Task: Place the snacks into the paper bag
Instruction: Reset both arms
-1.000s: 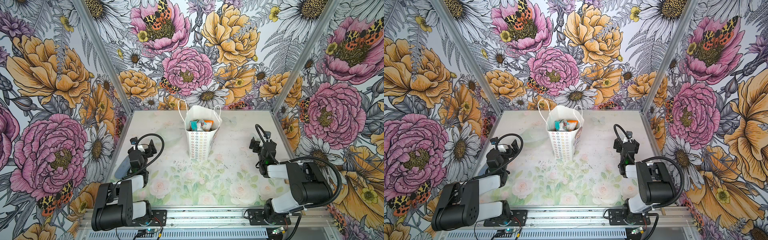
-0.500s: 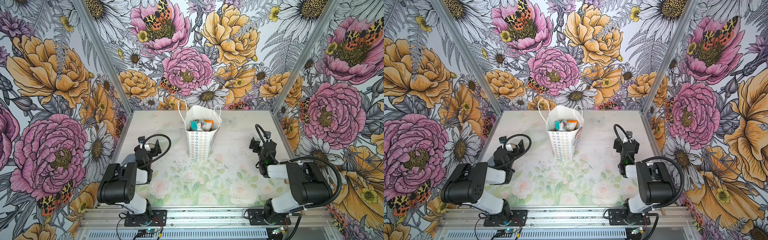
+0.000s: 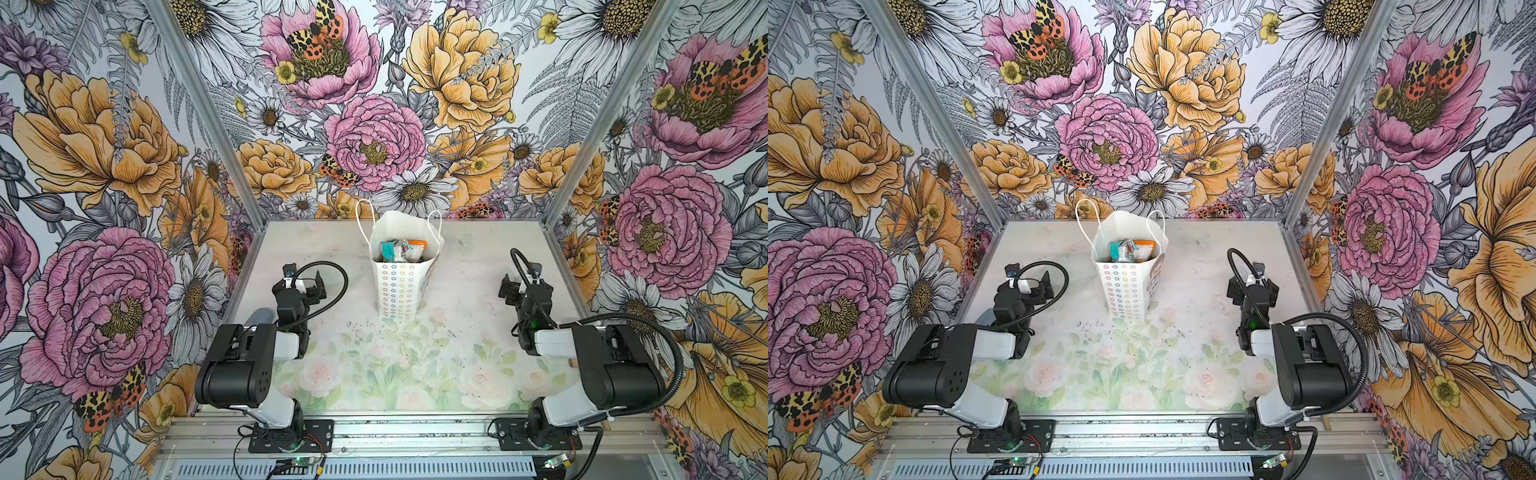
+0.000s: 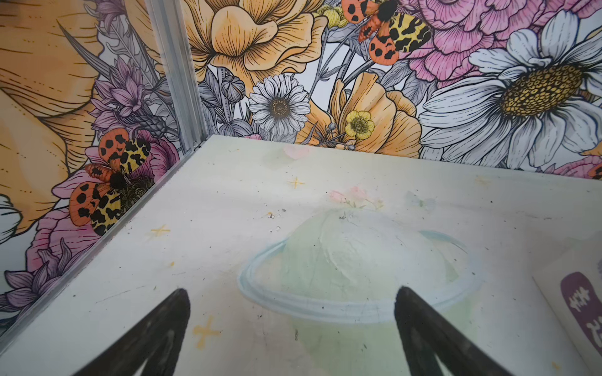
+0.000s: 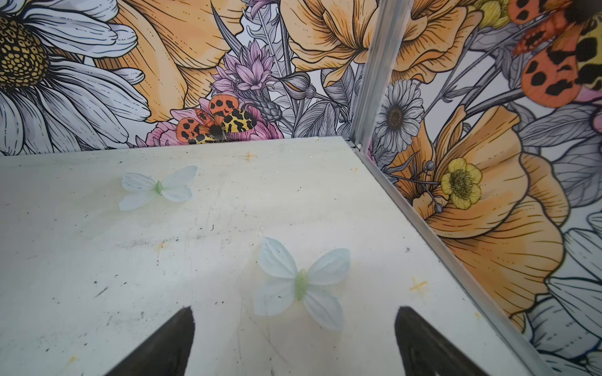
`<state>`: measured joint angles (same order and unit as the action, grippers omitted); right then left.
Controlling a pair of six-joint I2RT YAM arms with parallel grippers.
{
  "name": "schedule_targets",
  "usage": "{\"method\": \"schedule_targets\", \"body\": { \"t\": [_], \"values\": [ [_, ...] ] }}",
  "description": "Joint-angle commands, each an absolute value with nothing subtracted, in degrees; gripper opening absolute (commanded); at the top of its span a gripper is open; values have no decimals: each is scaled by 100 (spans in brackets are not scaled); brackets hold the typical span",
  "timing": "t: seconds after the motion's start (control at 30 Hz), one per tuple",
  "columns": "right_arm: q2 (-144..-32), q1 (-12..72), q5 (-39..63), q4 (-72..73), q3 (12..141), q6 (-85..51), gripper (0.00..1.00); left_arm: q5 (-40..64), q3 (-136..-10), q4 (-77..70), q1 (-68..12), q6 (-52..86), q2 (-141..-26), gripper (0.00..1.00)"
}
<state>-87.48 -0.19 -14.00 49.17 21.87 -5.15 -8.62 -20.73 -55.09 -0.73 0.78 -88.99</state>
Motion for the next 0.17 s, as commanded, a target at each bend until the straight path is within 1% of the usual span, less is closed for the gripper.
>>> {"method": "schedule_targets", "body": {
  "t": [0.0, 0.13],
  "values": [
    [-8799, 0, -1345, 5120, 2170, -624, 97, -946, -2149, -5428, -48, -21, -8894, 99],
    [-8790, 0, -1346, 5119, 2163, -629, 97, -931, -2145, -5440, -44, -23, -8890, 99]
  ]
}}
